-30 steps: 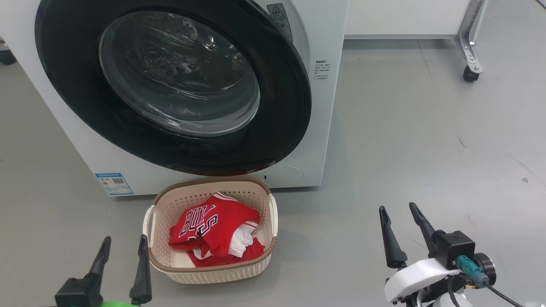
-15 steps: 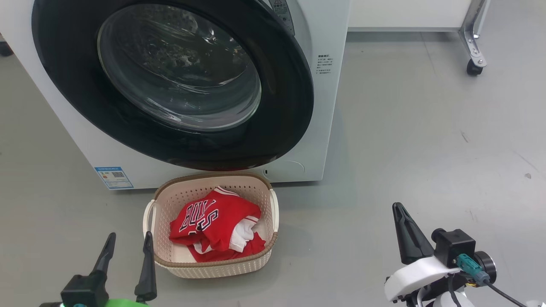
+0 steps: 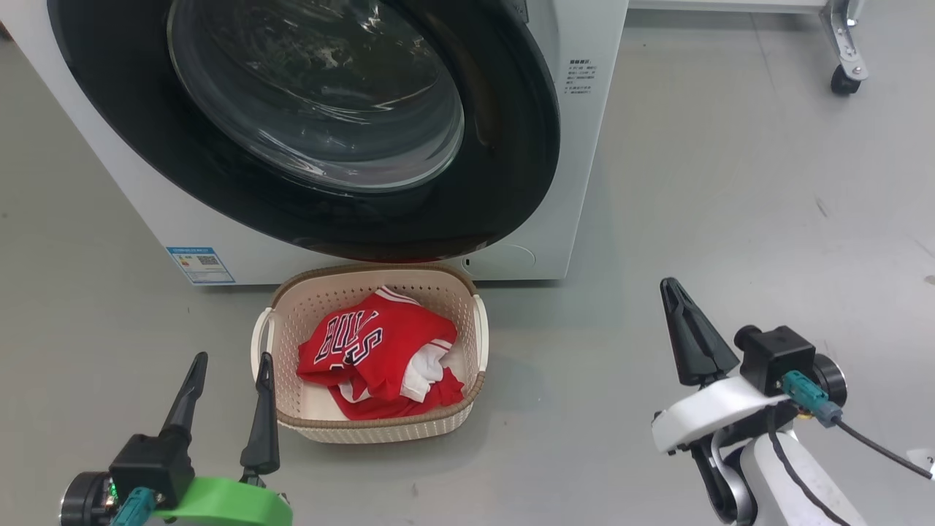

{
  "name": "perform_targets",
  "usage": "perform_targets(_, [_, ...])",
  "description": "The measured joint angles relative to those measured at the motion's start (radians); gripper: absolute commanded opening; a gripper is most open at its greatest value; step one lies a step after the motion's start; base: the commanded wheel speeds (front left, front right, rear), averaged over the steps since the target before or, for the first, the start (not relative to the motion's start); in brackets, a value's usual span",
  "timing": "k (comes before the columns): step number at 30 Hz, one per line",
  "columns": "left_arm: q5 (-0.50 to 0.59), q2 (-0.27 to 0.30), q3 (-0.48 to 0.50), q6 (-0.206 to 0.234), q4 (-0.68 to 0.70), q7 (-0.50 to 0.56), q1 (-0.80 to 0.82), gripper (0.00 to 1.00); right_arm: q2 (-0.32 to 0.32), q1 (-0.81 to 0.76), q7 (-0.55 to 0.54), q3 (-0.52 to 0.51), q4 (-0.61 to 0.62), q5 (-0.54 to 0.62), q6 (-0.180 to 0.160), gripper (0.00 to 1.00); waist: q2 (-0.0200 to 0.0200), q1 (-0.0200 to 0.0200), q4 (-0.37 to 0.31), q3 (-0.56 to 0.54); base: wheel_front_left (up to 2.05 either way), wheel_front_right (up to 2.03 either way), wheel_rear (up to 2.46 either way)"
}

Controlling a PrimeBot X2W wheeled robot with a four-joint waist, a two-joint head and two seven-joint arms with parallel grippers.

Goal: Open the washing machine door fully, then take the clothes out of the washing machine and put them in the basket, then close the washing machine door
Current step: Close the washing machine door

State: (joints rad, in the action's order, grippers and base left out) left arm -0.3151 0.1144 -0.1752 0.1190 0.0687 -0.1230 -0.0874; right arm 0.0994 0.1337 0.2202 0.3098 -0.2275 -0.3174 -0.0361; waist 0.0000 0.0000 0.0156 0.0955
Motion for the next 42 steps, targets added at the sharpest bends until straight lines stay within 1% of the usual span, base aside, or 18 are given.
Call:
perform_targets(9, [0.01,-0.004,-0.03,-0.002,0.006,0.007,0.067,1.0,0.02,0.145,-0.024,0.006,0.01,0.005,0.037,0.0,0.0,0.0,0.024,0.065,0.0,0.0,0.0])
perform_targets(18, [0.011,-0.016,-0.051,-0.011,0.007,0.006,0.14,1.0,0.052,0.293,-0.074,0.013,-0.011,0.012,0.088,0.0,0.0,0.0,0.066,0.137,0.0,0.0,0.0])
perform_targets(22, [0.011,-0.027,-0.06,-0.024,0.004,-0.003,0.172,1.0,0.066,0.361,-0.099,0.012,-0.031,0.012,0.1,0.0,0.0,0.0,0.09,0.17,0.0,0.0,0.0])
perform_targets(31, [0.011,-0.036,-0.085,-0.043,-0.025,-0.021,0.233,1.0,0.062,0.499,-0.135,-0.001,-0.087,-0.017,0.127,0.0,0.0,0.0,0.147,0.24,0.0,0.0,0.0])
perform_targets(39, [0.011,-0.044,-0.094,-0.047,-0.058,-0.046,0.284,1.0,0.072,0.595,-0.137,-0.005,-0.145,-0.017,0.133,0.0,0.0,0.0,0.199,0.282,0.0,0.0,0.0])
perform_targets(42, [0.011,-0.045,-0.093,-0.054,-0.066,-0.048,0.291,1.0,0.073,0.619,-0.137,-0.005,-0.163,-0.018,0.141,0.0,0.0,0.0,0.214,0.292,0.0,0.0,0.0])
